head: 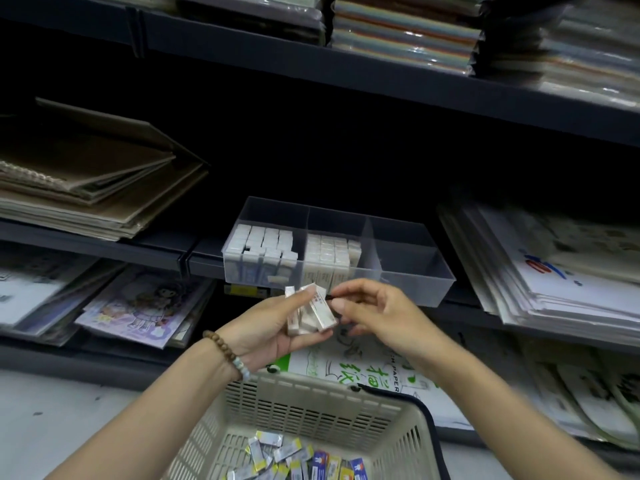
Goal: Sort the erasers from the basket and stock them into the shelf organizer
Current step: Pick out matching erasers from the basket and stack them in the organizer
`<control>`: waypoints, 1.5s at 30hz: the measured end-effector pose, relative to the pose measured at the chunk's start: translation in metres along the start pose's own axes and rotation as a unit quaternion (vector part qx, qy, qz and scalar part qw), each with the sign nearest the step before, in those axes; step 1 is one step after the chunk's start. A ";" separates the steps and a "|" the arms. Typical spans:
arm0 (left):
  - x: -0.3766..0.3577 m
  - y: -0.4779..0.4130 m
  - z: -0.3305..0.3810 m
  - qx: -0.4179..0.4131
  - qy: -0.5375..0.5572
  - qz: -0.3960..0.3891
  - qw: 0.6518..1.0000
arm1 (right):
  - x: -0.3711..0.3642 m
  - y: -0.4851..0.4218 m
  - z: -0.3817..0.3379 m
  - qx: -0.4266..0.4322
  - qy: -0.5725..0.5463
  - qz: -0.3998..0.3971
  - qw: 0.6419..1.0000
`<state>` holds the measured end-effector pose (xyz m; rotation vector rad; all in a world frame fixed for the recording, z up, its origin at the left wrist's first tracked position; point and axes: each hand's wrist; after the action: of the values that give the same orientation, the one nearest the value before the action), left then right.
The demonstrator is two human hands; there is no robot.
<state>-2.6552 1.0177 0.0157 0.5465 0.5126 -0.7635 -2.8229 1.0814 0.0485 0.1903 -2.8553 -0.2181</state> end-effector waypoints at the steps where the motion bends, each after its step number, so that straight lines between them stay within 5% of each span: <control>1: 0.000 0.000 -0.003 0.001 -0.013 -0.005 1.000 | -0.004 0.002 0.006 -0.001 -0.013 -0.004 1.000; 9: -0.003 0.002 -0.020 -0.010 -0.169 0.042 0.985 | -0.004 0.003 0.018 0.005 -0.008 -0.030 0.999; 21: 0.000 -0.004 -0.014 -0.047 -0.138 0.051 0.988 | 0.003 0.002 0.028 -0.063 -0.335 0.001 0.940; 34: -0.003 -0.004 -0.013 -0.096 -0.162 0.082 0.979 | 0.002 0.003 0.024 -0.057 -0.360 0.007 0.931; 39: -0.007 -0.005 -0.009 -0.103 -0.133 0.080 0.982 | 0.019 0.006 0.009 -0.018 -0.286 0.025 0.958; 45: -0.001 -0.005 -0.002 -0.109 -0.097 0.083 0.986 | 0.083 -0.018 -0.040 0.059 0.080 0.136 0.986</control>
<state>-2.6603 1.0163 0.0139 0.3019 0.3589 -0.5858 -2.8888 1.0465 0.1046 -0.1520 -2.6964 0.0200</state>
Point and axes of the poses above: each hand's wrist, its own y-axis away from the middle knuckle, its own x-axis out of the back of the hand, z = x × y, and after that the axes turned 8 degrees about -z, right-handed
